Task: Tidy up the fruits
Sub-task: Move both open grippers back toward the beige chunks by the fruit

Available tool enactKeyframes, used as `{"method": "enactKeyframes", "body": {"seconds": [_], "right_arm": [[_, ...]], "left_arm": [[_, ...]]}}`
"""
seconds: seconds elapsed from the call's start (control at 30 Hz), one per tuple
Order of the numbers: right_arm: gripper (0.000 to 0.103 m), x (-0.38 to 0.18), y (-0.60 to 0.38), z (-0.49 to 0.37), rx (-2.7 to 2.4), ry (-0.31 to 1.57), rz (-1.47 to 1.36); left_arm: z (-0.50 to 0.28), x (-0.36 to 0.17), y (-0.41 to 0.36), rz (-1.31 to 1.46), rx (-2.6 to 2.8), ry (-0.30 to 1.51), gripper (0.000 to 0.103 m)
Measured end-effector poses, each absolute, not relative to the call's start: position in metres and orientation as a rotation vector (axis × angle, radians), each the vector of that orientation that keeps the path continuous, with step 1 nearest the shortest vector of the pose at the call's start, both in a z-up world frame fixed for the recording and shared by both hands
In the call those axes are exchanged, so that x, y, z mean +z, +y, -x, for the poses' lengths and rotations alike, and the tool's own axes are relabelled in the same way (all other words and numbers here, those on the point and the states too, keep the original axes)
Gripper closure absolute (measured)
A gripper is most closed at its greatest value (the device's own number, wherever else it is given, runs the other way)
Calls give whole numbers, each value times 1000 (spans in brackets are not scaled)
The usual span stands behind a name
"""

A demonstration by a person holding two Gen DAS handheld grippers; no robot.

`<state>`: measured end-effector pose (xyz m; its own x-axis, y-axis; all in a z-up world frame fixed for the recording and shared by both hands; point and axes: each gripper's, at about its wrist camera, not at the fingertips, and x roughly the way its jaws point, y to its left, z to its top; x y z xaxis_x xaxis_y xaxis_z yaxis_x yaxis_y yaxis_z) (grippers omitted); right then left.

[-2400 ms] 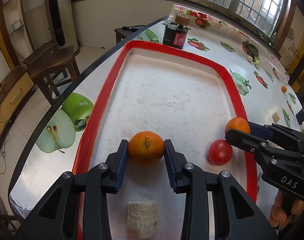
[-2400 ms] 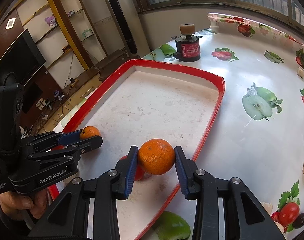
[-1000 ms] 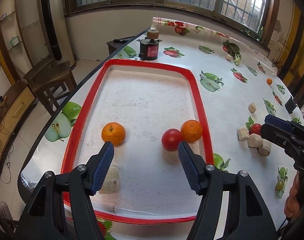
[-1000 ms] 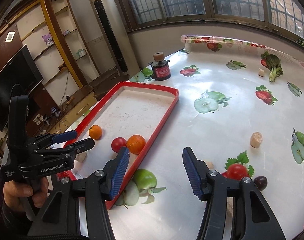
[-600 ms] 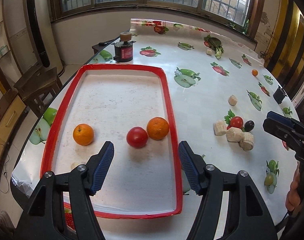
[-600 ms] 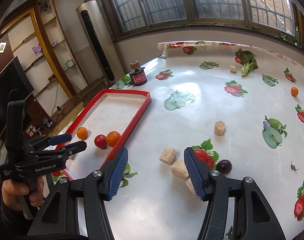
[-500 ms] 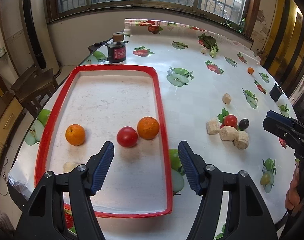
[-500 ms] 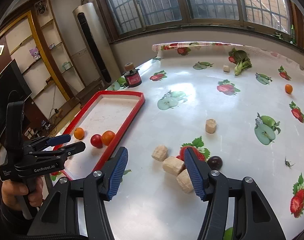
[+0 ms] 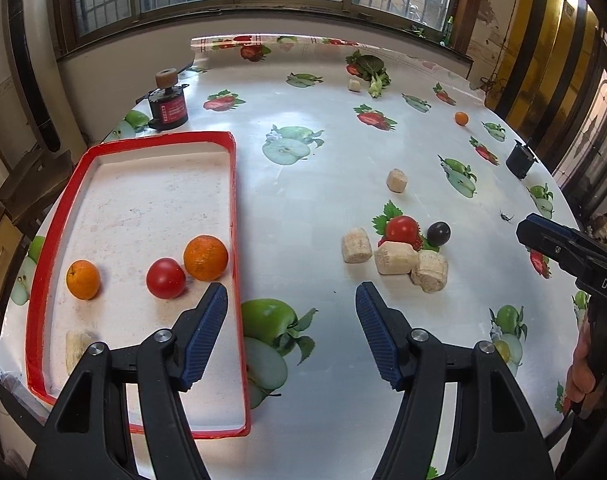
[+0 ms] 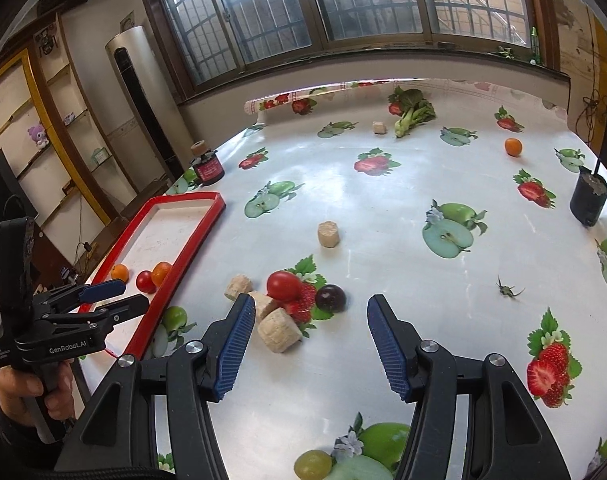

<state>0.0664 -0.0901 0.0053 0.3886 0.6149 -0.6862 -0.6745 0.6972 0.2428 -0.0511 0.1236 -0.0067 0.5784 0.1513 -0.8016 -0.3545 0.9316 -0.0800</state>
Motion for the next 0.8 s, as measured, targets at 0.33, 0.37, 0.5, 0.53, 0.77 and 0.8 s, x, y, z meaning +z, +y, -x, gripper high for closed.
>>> {"method": "enactKeyframes", "body": {"seconds": [0.33, 0.37, 0.5, 0.53, 0.77, 0.8], "right_arm": [[42, -2, -104, -80, 788, 853, 64], [42, -4, -103, -82, 788, 857, 65], [42, -10, -98, -87, 792, 873, 71], [42, -11, -96, -89, 794, 874, 75], [42, -21, -77, -105, 813, 900, 87], [42, -23, -72, -107, 818, 905, 92]], "left_arm": [[31, -14, 116, 252, 277, 929, 37], [29, -16, 116, 255, 275, 932, 37], [19, -22, 115, 258, 272, 947, 37], [17, -23, 116, 260, 270, 950, 37], [-3, -35, 115, 269, 255, 973, 37], [-6, -36, 115, 275, 253, 974, 37]]}}
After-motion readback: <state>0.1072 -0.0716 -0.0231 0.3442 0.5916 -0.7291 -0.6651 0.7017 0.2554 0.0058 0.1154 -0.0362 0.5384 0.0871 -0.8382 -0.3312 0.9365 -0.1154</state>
